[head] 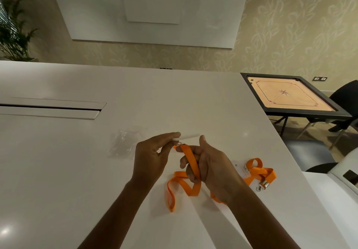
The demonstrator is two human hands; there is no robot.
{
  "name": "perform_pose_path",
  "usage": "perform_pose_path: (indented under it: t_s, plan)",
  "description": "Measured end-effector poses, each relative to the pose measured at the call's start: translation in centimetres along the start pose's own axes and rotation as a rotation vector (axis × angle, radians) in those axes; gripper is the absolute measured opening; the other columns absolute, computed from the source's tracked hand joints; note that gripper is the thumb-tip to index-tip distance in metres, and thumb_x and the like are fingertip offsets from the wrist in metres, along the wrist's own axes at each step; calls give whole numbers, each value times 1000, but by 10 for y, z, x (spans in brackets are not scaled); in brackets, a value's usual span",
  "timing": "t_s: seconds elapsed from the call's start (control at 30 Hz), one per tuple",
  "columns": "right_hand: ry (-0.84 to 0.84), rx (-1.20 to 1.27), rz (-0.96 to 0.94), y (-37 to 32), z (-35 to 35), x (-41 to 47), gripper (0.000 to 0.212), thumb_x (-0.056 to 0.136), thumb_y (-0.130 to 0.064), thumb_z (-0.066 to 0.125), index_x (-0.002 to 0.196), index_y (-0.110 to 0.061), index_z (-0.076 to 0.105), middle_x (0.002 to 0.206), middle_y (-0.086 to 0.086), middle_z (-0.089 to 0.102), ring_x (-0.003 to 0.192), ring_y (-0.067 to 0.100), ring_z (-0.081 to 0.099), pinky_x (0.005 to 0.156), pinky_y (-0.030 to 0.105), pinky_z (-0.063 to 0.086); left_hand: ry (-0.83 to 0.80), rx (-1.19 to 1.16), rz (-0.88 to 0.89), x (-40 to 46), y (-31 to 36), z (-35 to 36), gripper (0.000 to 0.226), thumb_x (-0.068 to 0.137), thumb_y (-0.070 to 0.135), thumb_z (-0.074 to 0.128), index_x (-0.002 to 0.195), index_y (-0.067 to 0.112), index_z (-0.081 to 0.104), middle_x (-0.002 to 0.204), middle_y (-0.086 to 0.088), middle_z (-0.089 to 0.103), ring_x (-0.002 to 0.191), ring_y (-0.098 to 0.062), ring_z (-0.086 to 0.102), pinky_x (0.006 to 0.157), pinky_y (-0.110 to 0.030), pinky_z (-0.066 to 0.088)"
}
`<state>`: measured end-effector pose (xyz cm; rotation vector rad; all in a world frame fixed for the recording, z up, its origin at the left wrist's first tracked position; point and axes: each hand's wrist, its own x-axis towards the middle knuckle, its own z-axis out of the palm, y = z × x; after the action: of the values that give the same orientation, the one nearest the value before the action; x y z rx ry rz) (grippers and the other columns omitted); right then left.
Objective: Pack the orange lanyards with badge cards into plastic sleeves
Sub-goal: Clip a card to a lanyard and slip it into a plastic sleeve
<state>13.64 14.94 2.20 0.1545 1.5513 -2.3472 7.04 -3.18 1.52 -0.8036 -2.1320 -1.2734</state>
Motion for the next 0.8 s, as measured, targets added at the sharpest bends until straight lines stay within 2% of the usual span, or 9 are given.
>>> perform_pose_path:
  t_s: [0.17,0.4,0.5,0.57,0.63,0.67,0.73,0.8]
  plan:
    - [-16,15,-24,5,-1,-1,82,91,-78,40,124,-12,76,97,16,74,63,21,65,58,31,50,-68,35,116,-7,-4,-2,26,91,3,74,117,1,78,117,-9,78,111,-23,76,93,-43,63]
    - [141,-50,-108,12,8,-9,67,95,-65,52,125,-9,72,93,15,73,62,19,60,56,27,49,-151,90,206,-13,-12,-2,30,94,10,66,121,0,75,123,-12,76,118,-28,72,97,-51,61]
    - [182,-34,-149,12,10,-13,59,97,-58,57,117,-4,72,89,14,73,60,18,60,57,28,47,-158,81,171,-14,-15,-2,31,94,1,70,125,3,74,130,-9,73,124,-25,69,100,-50,59]
    - [211,-40,-160,12,12,-15,52,97,-54,60,109,-6,74,88,14,72,60,18,58,56,28,47,-147,60,124,-15,-12,-2,35,96,-4,68,129,7,72,140,-5,68,134,-20,62,109,-41,54]
    - [236,-46,-166,13,14,-16,47,98,-51,61,106,-7,73,86,13,72,59,18,57,55,28,47,-111,57,38,-16,-9,-1,42,99,-3,63,139,11,65,150,0,59,143,-13,52,116,-28,45]
    - [248,-53,-168,14,15,-16,45,98,-50,61,104,-7,73,85,13,72,58,17,57,55,27,48,-89,31,-48,-17,-7,0,45,102,0,61,145,13,60,153,2,56,144,-10,50,116,-25,44]
    - [266,-84,-170,16,17,-17,45,97,-50,60,99,-7,73,82,12,73,56,16,56,54,26,48,-74,-114,-314,-18,-3,1,47,106,14,57,152,21,50,152,6,56,137,-2,54,112,-30,50]
    - [273,-118,-168,17,19,-18,47,95,-51,60,97,-6,73,79,10,73,55,14,56,52,25,48,-122,-355,-608,-16,5,-1,56,103,36,59,156,29,43,147,8,59,128,-8,63,101,-32,59]
